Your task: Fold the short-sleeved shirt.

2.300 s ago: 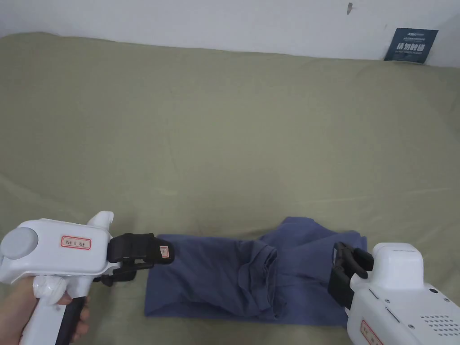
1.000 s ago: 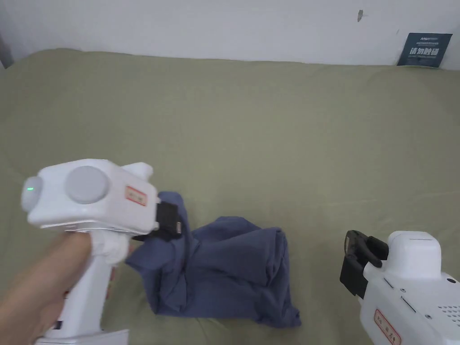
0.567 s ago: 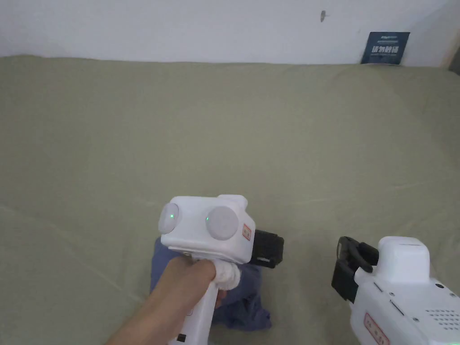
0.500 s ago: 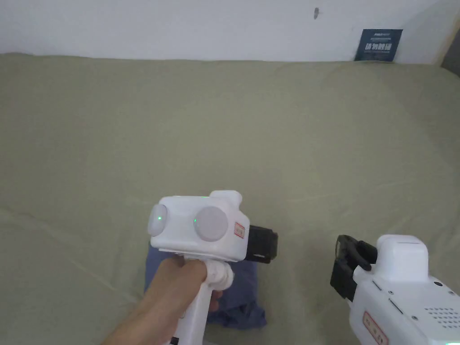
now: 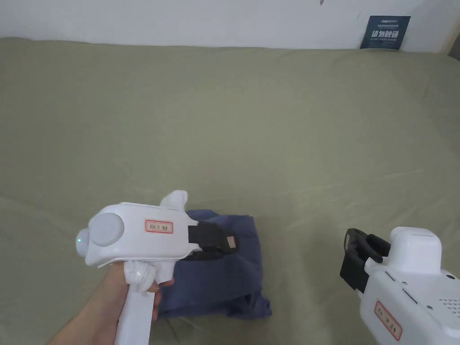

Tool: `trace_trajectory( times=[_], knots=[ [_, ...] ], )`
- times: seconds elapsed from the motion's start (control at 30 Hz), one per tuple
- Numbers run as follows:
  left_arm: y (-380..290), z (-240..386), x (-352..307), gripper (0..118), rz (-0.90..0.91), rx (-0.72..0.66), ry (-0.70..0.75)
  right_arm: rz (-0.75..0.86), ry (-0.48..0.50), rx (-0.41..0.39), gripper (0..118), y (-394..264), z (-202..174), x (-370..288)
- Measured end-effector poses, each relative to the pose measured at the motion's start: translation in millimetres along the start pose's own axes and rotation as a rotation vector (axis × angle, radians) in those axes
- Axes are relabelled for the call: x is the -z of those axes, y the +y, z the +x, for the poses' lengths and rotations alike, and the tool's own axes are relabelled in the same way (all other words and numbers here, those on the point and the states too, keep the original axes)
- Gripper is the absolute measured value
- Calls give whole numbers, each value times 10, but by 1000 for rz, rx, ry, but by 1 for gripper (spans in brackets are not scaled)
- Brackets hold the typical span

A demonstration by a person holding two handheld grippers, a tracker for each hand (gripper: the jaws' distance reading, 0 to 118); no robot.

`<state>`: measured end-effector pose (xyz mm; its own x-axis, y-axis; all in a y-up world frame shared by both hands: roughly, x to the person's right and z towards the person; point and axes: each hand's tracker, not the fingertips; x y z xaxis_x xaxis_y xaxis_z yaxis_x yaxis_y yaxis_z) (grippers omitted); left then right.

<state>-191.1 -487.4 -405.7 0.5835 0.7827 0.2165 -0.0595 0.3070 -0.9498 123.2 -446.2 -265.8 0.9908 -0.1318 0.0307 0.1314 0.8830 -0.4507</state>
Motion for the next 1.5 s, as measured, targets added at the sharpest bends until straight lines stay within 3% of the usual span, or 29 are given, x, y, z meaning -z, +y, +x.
trace_trajectory(
  times=[0.13, 0.23, 0.43, 0.57, 0.8, 0.97, 1.07, 1.17, 1.23, 1.27, 1.33, 1.37, 1.5],
  knots=[
    [-38, -277, 436, 0, -65, -29, 31, -22, 3, -9, 6, -45, -19, 4],
    [-55, -452, 536, 0, -79, -116, -39, -38, 3, -15, 6, -77, -11, 14],
    [-62, -145, 167, 0, -34, -30, 17, -65, 38, -28, 6, -99, -145, 116],
    [-159, -36, -401, 0, 77, -8, 42, -82, 124, -72, 6, -134, -482, 261],
    [-298, -281, -1017, 0, 154, -35, 236, -137, 206, -125, 6, -341, -1087, 747],
    [-288, -620, -1191, 0, 168, -94, 281, -243, 146, -107, 6, -747, -1034, 1176],
    [-263, -772, -1188, 0, 150, -123, 286, -204, 150, -107, 6, -796, -978, 1178],
    [-253, -837, -1142, 3, 129, -138, 209, -213, 147, -119, 6, -763, -993, 1167],
    [-247, -870, -1110, 15, 135, -145, 133, -215, 156, -97, 6, -761, -954, 1178],
    [-240, -883, -1094, 41, 124, -145, 80, -221, 160, -81, 6, -749, -945, 1168],
    [-245, -853, -1048, 104, 97, -137, -24, -234, 164, -52, 6, -722, -928, 1179],
    [-241, -870, -1001, 118, 71, -128, -67, -239, 166, -42, 6, -712, -918, 1187],
    [-127, -1042, -817, 118, 92, -106, -43, -248, 175, -28, 6, -706, -893, 1190]
  ],
)
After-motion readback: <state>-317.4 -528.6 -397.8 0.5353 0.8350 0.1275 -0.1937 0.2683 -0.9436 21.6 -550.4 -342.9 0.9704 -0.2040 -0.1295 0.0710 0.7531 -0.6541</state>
